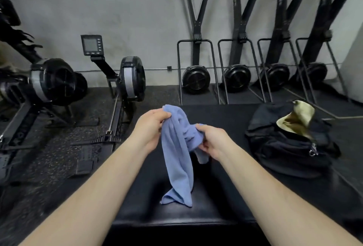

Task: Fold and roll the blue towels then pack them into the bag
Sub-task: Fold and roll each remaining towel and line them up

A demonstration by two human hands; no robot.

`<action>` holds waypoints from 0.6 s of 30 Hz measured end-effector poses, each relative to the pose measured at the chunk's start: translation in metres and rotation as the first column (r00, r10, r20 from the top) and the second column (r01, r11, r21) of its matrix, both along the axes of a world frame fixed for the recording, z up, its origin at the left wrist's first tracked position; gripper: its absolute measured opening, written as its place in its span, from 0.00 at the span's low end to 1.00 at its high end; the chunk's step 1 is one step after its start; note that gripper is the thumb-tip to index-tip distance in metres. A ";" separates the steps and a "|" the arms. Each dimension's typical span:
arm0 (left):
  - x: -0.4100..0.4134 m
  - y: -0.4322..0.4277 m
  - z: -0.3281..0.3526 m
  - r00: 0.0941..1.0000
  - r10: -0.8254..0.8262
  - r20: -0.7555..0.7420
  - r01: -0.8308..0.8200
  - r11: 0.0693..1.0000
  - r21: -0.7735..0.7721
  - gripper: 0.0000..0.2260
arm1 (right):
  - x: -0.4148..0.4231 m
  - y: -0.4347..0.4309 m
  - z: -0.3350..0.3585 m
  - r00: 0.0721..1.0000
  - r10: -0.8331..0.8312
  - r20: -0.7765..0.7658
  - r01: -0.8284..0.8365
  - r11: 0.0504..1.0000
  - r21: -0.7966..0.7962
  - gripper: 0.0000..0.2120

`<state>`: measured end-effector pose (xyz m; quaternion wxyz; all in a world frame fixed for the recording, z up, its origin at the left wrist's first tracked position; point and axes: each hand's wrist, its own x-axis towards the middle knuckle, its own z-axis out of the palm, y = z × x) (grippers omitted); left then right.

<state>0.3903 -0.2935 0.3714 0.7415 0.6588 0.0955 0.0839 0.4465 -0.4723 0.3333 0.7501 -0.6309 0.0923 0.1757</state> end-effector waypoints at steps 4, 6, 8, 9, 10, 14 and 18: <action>0.003 0.003 -0.011 0.998 0.046 -0.053 -0.054 0.985 -0.161 0.05 | 0.012 -0.010 0.016 0.968 -0.007 0.252 0.024 0.998 -0.063 0.08; 0.008 0.005 -0.012 0.998 0.040 -0.041 -0.050 0.958 -0.282 0.08 | 0.013 -0.015 0.022 0.946 0.056 0.318 -0.022 0.994 -0.110 0.15; 0.011 0.008 -0.008 0.997 0.065 -0.037 -0.074 0.933 -0.351 0.11 | 0.017 -0.019 0.025 0.931 0.079 0.356 -0.012 0.982 -0.186 0.13; 0.012 0.011 -0.006 0.996 0.083 -0.044 -0.093 0.924 -0.372 0.11 | 0.020 -0.021 0.029 0.923 0.070 0.378 0.012 0.978 -0.210 0.10; 0.013 0.016 -0.004 0.994 0.097 -0.050 -0.109 0.918 -0.381 0.09 | 0.023 -0.024 0.035 0.918 0.049 0.394 0.040 0.976 -0.215 0.07; 0.016 0.036 0.013 0.978 0.204 -0.034 -0.203 0.913 -0.355 0.09 | 0.036 -0.039 0.061 0.903 -0.053 0.426 0.150 0.969 -0.198 0.04; 0.020 0.045 0.032 0.962 0.271 0.045 -0.253 0.937 -0.242 0.03 | 0.048 -0.048 0.077 0.889 -0.105 0.446 0.216 0.954 -0.207 0.11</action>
